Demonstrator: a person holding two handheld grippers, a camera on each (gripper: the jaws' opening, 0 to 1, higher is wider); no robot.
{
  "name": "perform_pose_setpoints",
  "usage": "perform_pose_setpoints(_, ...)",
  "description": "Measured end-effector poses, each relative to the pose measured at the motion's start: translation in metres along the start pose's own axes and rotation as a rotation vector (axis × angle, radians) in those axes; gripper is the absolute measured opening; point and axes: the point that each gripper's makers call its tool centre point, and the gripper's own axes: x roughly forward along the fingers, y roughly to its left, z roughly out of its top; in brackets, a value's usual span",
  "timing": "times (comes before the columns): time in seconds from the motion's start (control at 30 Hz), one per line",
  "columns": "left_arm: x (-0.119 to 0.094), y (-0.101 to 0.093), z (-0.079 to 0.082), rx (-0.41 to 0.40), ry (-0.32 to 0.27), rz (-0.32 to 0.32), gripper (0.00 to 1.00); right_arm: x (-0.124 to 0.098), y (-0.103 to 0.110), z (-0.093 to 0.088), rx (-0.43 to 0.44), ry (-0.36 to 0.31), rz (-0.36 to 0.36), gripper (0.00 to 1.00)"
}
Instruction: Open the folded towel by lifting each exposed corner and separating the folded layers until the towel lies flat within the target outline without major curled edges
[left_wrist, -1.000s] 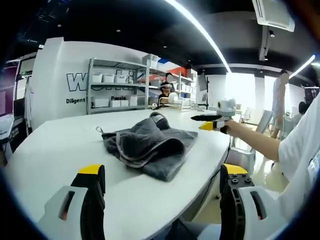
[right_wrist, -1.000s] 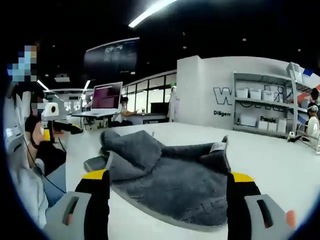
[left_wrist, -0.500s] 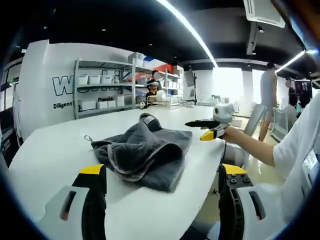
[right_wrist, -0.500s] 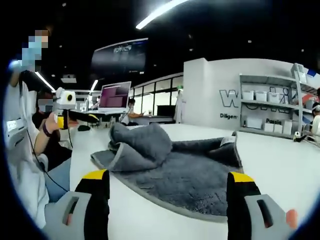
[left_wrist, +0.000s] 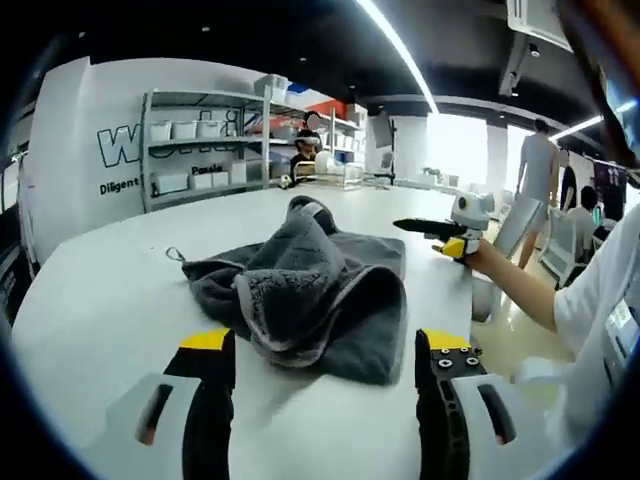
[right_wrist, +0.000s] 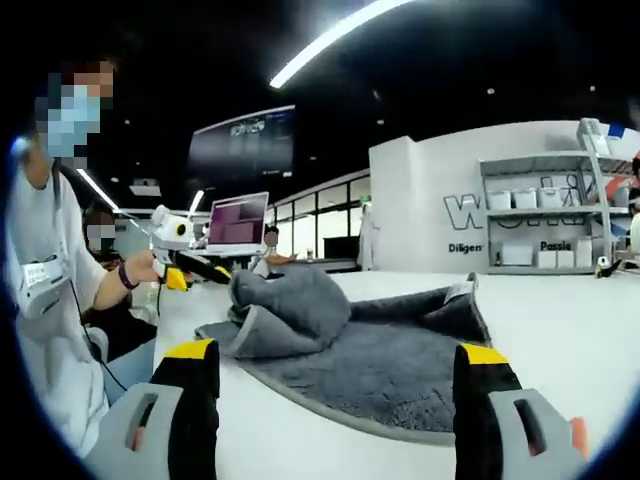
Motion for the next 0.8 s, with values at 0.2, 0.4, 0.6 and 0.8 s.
perform_pose_setpoints(0.2,0.003,0.018,0.000,0.005,-0.007,0.060,0.44,-0.001,0.001,0.003,0.018,-0.024,0.011,0.99)
perform_pose_setpoints(0.4,0.000,0.024,0.012,-0.047,-0.069,0.080,0.24,-0.001,0.001,0.005,0.018,-0.032,0.007,0.97)
perform_pose_setpoints(0.6,0.002,0.021,0.009,-0.039,-0.052,0.055,0.10,-0.001,-0.001,0.005,0.023,-0.039,-0.004,0.96)
perform_pose_setpoints(0.8,-0.001,0.022,0.009,-0.009,-0.047,0.061,0.04,0.000,-0.003,0.004,0.018,-0.029,-0.012,0.94)
